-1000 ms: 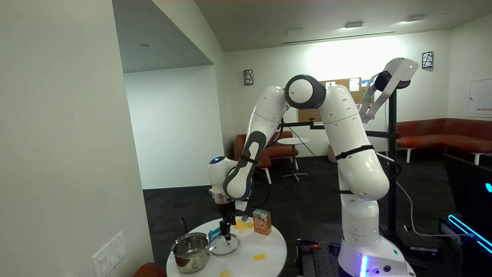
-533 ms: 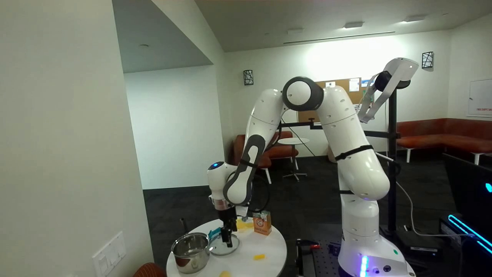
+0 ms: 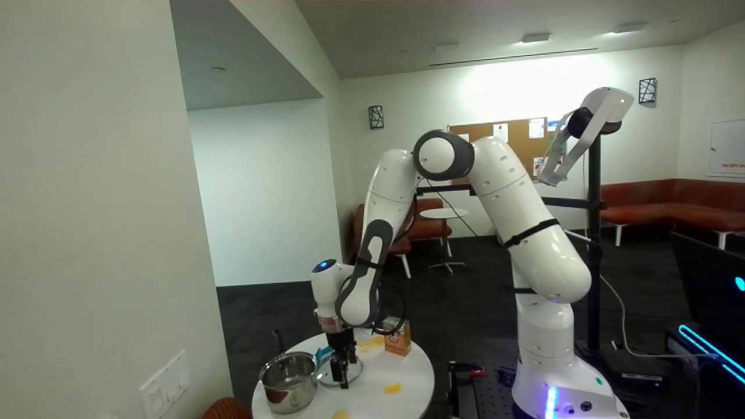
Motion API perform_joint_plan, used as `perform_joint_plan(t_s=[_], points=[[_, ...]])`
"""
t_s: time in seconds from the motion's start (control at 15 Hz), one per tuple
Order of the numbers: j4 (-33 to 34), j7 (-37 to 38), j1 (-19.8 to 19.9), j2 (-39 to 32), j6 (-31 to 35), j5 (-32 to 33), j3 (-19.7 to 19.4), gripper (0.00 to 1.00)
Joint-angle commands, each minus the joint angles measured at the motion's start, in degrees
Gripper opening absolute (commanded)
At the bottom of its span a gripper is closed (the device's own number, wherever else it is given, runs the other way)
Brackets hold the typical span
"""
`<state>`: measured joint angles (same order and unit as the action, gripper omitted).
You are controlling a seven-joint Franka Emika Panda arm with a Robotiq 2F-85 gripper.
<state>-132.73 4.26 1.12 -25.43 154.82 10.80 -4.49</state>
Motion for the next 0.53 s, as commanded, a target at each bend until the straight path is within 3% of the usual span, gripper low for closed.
perform_joint_plan(t_s=[0.0,0.47], points=[[3.4,1.0,-0.8,-4.6,2.6,-1.4,-0.7,1.00],[8.3,-3.5,1.0,-10.8,2.5,-5.1,2.7,1.00]])
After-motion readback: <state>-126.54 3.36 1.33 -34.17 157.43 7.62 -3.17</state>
